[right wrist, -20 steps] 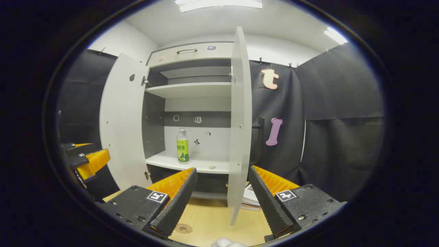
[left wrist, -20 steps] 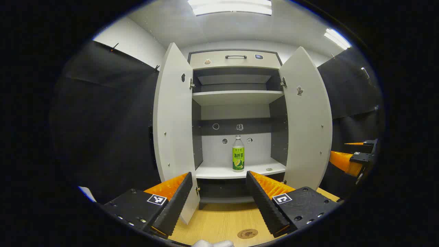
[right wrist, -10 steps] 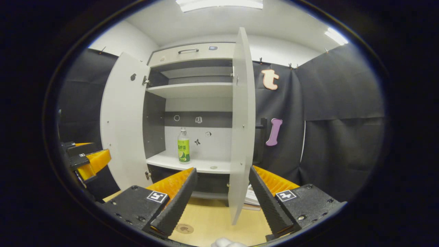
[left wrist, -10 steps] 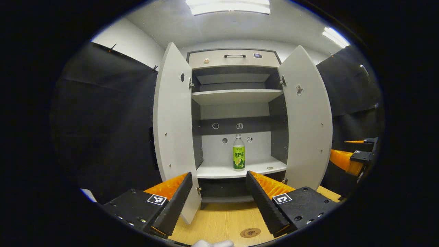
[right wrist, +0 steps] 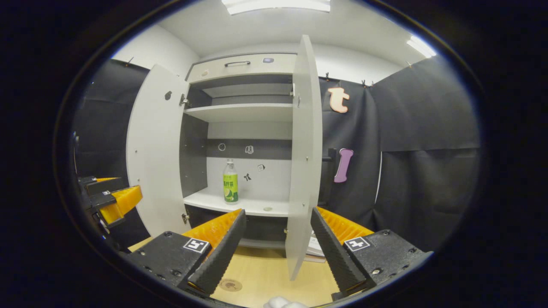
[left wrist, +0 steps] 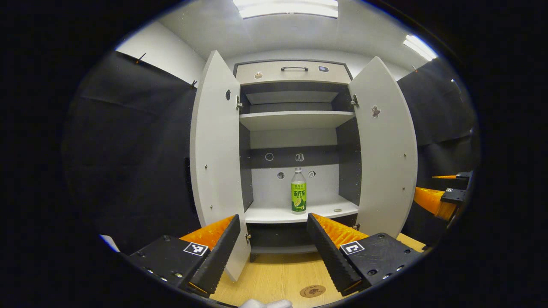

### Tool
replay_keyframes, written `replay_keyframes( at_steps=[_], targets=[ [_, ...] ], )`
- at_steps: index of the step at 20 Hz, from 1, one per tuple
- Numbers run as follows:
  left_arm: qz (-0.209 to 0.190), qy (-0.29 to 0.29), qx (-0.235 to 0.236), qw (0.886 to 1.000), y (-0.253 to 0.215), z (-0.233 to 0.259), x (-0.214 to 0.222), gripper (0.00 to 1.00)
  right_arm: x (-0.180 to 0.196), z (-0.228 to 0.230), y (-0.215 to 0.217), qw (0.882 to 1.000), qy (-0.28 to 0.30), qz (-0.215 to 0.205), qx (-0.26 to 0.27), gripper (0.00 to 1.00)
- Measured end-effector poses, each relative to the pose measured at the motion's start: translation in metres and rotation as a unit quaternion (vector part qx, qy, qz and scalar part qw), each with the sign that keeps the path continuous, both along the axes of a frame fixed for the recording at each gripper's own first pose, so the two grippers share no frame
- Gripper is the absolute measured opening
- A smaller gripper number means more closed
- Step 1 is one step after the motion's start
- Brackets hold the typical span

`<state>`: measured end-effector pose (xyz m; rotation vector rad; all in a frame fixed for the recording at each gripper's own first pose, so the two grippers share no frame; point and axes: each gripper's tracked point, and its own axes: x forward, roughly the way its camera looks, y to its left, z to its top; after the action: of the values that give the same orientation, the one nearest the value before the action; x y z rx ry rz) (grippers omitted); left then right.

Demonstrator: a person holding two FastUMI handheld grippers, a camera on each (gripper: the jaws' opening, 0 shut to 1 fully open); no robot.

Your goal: Grasp the bottle in the cabinet with the left hand and place it on the coaster, then close the right door with the right hand and the left door with the left hand.

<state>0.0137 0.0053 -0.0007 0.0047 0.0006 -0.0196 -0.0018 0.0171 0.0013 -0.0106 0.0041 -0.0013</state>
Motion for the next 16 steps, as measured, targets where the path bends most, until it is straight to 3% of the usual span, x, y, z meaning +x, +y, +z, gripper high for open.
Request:
replay_keyframes(
  at_steps=[6,13,15,16],
  targets=[
    [-0.02,-0.031,0.002,0.999,-0.015,0.02,0.054,0.96,0.001,0.003,0.003,1.0,0.004,0.003,-0.006,0.96],
    [-0.044,-0.055,0.001,0.998,-0.053,0.033,0.171,0.96,0.001,0.014,0.002,1.0,0.003,-0.017,-0.022,0.96],
    [-0.048,-0.051,0.0,0.998,-0.065,0.026,0.208,0.96,0.004,0.019,-0.002,0.999,0.003,-0.024,-0.026,1.0],
    [-0.047,-0.043,-0.002,0.998,-0.068,0.019,0.226,0.96,0.005,0.02,-0.004,0.999,0.003,-0.028,-0.029,0.96]
  ],
)
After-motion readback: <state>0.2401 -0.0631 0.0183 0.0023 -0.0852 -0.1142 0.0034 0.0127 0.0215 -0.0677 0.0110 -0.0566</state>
